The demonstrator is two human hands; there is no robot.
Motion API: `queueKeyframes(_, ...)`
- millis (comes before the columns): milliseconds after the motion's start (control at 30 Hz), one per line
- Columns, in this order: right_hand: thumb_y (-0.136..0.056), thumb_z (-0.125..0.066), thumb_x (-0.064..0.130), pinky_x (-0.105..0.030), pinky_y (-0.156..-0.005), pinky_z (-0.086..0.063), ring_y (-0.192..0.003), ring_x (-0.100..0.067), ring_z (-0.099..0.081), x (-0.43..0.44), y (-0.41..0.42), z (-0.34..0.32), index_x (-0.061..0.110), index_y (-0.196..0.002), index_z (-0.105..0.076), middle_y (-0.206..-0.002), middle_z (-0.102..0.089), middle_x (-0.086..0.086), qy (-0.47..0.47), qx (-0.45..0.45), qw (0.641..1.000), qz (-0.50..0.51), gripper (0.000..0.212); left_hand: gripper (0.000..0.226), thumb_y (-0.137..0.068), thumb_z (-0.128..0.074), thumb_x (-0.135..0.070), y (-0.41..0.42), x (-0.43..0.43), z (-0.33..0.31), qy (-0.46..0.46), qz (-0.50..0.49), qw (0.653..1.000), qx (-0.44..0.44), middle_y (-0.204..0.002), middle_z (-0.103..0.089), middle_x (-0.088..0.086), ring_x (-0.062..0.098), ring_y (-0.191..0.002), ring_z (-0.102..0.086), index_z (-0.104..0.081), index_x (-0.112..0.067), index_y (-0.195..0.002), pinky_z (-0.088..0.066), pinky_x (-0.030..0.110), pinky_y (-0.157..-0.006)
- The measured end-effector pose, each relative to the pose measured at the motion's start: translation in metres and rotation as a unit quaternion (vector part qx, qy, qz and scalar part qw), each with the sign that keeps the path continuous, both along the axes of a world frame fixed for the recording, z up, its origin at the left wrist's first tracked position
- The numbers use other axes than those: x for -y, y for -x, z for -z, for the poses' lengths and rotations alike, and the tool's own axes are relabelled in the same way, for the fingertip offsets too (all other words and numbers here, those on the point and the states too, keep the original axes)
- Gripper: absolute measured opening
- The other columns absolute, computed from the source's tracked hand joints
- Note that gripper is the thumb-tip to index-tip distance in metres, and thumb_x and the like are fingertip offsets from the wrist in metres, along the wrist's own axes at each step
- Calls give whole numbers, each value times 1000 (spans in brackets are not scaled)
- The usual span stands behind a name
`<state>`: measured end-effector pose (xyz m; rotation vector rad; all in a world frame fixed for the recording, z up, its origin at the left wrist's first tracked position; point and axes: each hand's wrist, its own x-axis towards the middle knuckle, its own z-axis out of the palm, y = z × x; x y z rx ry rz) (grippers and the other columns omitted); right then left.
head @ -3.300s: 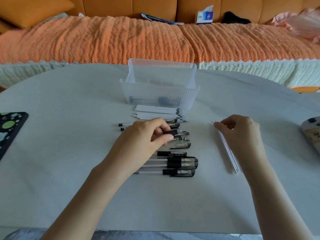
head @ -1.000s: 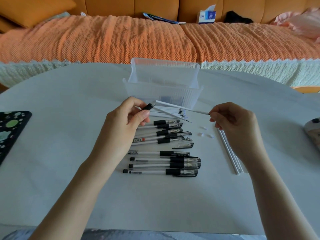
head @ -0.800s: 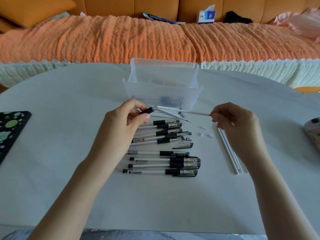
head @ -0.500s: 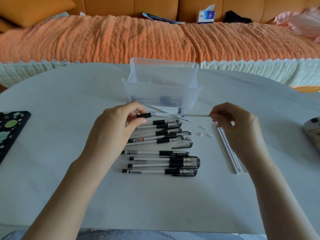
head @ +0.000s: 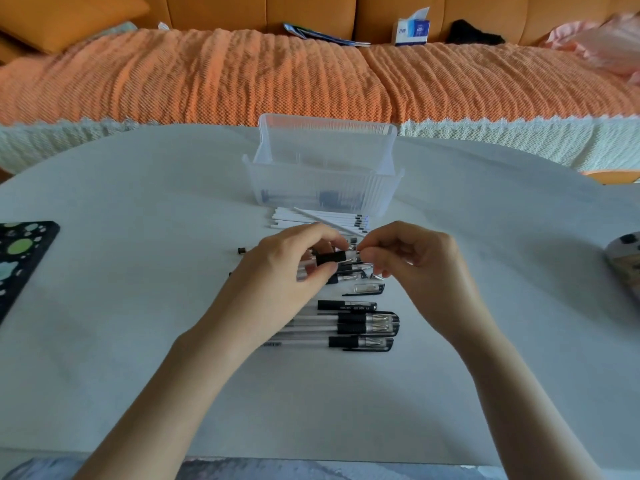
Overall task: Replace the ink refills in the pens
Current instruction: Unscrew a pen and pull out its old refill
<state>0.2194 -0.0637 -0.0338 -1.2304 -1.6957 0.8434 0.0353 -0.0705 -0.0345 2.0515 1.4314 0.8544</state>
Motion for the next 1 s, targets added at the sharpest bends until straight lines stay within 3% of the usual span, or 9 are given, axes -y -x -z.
queueKeyframes(133,-79,-68,-1,-18,-61,-48,-56,-8,-57,1,-2,-2,13,-78,-70,-61,-64,7,34,-61,997,-9,13,16,-79,-69,-32,-2,1,-2,-12,6,1000,13,-91,-64,-17,3,-87,-58,-62,-35,-93,-44,15,-69)
queueKeyframes(233,-78,-68,-2,-17,-61,-48,-56,-8,-59,3,1,-3,14,-79,-69,-62,-66,4,50,-84,995,-25,16,15,-77,-68,-40,-4,0,-2,-31,1,999,22,-88,-66,-17,-5,-81,-55,-65,-34,-90,-40,10,-67)
queueKeyframes(367,-78,-69,-1,-18,-60,-49,-56,-9,-60,3,0,-5,12,-80,-69,-64,-68,-1,70,-116,990,-27,13,8,-82,-66,-39,-6,1,-1,-58,-6,998,21,-85,-67,-17,0,-81,-59,-66,-34,-89,-47,23,-69)
queueKeyframes(467,-81,-68,8,-16,-56,-46,-53,-6,-57,2,-3,-5,11,-79,-70,-59,-66,4,79,-89,993,-16,4,5,-82,-68,-36,-6,2,-3,-71,-18,997,17,-82,-66,-17,0,-78,-58,-66,-33,-86,-45,20,-66)
queueKeyframes(600,-83,-67,12,-18,-54,-44,-54,-7,-57,2,-4,-4,16,-74,-69,-66,-69,-2,78,-46,996,-10,11,5,-80,-70,-34,-6,3,-4,-70,-30,997,5,-79,-65,-18,-3,-73,-53,-66,-32,-82,-41,13,-63)
queueKeyframes(800,-83,-68,14,-26,-60,-50,-57,-9,-59,3,-2,-2,22,-75,-69,-65,-67,5,73,-17,997,-29,11,11,-80,-65,-45,-7,3,-3,-69,-48,996,-39,-79,-65,-19,2,-78,-56,-64,-34,-81,-42,16,-62)
queueKeyframes(900,-83,-68,14,-36,-64,-53,-59,-13,-60,4,-3,-3,22,-76,-70,-68,-69,2,67,-19,997,-31,10,14,-79,-58,-46,-8,3,-2,-72,-45,996,-27,-82,-65,-21,0,-80,-57,-64,-35,-84,-43,14,-64)
queueKeyframes(1000,-83,-68,13,-37,-64,-54,-58,-13,-60,4,-5,-4,22,-76,-70,-68,-69,-1,67,-23,997,-35,11,14,-79,-57,-46,-8,2,-3,-70,-36,997,-21,-83,-65,-22,-1,-81,-57,-63,-36,-86,-42,14,-65)
